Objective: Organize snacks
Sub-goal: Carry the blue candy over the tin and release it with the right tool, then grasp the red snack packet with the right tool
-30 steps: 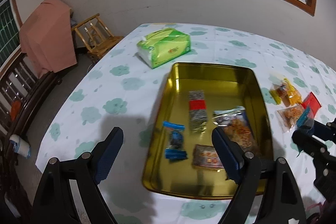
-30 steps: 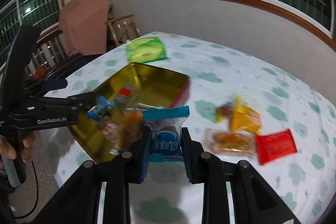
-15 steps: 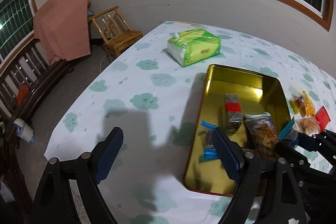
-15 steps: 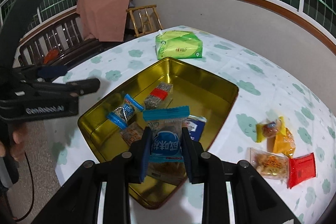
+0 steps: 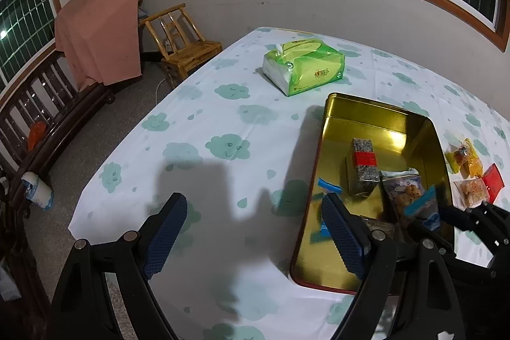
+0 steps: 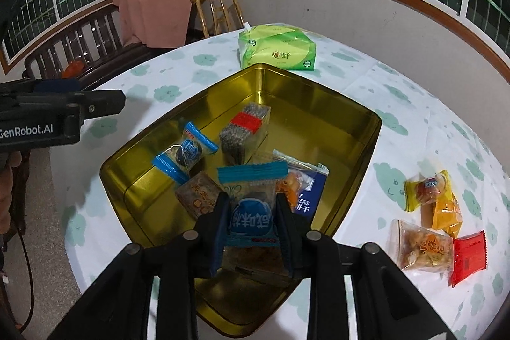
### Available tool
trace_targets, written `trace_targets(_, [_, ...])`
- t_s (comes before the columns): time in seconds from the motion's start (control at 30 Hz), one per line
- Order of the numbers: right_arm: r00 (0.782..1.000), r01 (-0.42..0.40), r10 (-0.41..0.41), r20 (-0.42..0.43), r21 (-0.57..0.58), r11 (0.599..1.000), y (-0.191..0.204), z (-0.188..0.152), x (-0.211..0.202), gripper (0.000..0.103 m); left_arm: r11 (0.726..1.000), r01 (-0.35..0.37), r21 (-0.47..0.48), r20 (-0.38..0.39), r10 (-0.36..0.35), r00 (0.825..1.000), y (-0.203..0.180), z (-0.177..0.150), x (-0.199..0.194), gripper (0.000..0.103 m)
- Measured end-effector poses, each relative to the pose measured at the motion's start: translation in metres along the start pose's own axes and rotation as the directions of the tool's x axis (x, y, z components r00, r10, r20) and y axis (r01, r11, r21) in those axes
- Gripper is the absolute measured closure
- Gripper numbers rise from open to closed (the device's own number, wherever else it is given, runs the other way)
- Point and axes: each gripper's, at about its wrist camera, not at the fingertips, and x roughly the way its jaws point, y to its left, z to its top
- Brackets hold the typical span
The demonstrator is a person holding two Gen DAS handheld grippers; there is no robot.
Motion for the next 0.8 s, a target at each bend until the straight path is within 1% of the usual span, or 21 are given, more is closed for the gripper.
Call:
trace_targets(0.03, [1.0, 0.002, -0.002, 0.005, 0.007, 1.0, -0.002, 0.0, -0.002, 0.06, 1.0, 0.002, 0.002, 0.002, -0.002, 1.0, -0.002, 0.0, 0.0, 0.019])
trace_targets(0.13, [0.999, 0.001, -0.002, 0.046, 0.04, 0.999, -0.011, 0.001, -0.017, 0.052, 1.0, 0.01, 0.012, 0.005, -0.01, 1.0, -0.009, 0.001, -0.001, 0.019])
trace_targets(0.23, [0.996, 0.019, -0.026, 0.083, 0.091, 0.996, -0.029, -0.001, -0.038, 0.05, 0.999, 0.02, 0.027, 0.008, -0.02, 1.0, -0.019, 0.003, -0.002, 0.019])
trace_targets(0.3, [0.993, 0.054, -0.066, 0.093, 0.129, 0.99, -0.045, -0.005, -0.048, 0.049, 0.999, 0.034, 0.04, 0.012, -0.034, 0.999, -0.028, 0.004, -0.003, 0.019])
trace_targets(0.4, [0.987, 0.12, -0.14, 0.08, 0.212, 0.97, -0.082, -0.016, -0.061, 0.048, 0.996, 0.056, 0.063, 0.017, -0.058, 0.998, -0.044, 0.007, -0.005, 0.019])
trace_targets(0.47, [0.98, 0.174, -0.195, 0.041, 0.297, 0.939, -0.115, -0.026, -0.066, 0.048, 0.994, 0.071, 0.081, 0.021, -0.073, 0.997, -0.056, 0.008, -0.007, 0.019])
trace_targets(0.53, [0.973, 0.212, -0.23, 0.003, 0.378, 0.901, -0.145, -0.037, -0.068, 0.048, 0.991, 0.087, 0.1, 0.024, -0.089, 0.996, -0.066, 0.009, -0.008, 0.019])
trace_targets(0.6, [0.963, 0.259, -0.265, -0.049, 0.446, 0.857, -0.173, -0.047, -0.068, 0.048, 0.988, 0.102, 0.12, 0.028, -0.106, 0.994, -0.078, 0.01, -0.009, 0.019])
trace_targets(0.73, [0.949, 0.312, -0.276, -0.153, 0.588, 0.747, -0.223, -0.068, -0.063, 0.047, 0.982, 0.125, 0.142, 0.03, -0.13, 0.991, -0.094, 0.013, -0.008, 0.019])
trace_targets(0.8, [0.95, 0.31, -0.259, -0.176, 0.647, 0.697, -0.24, -0.076, -0.059, 0.047, 0.979, 0.132, 0.154, 0.027, -0.138, 0.99, -0.101, 0.014, -0.006, 0.019])
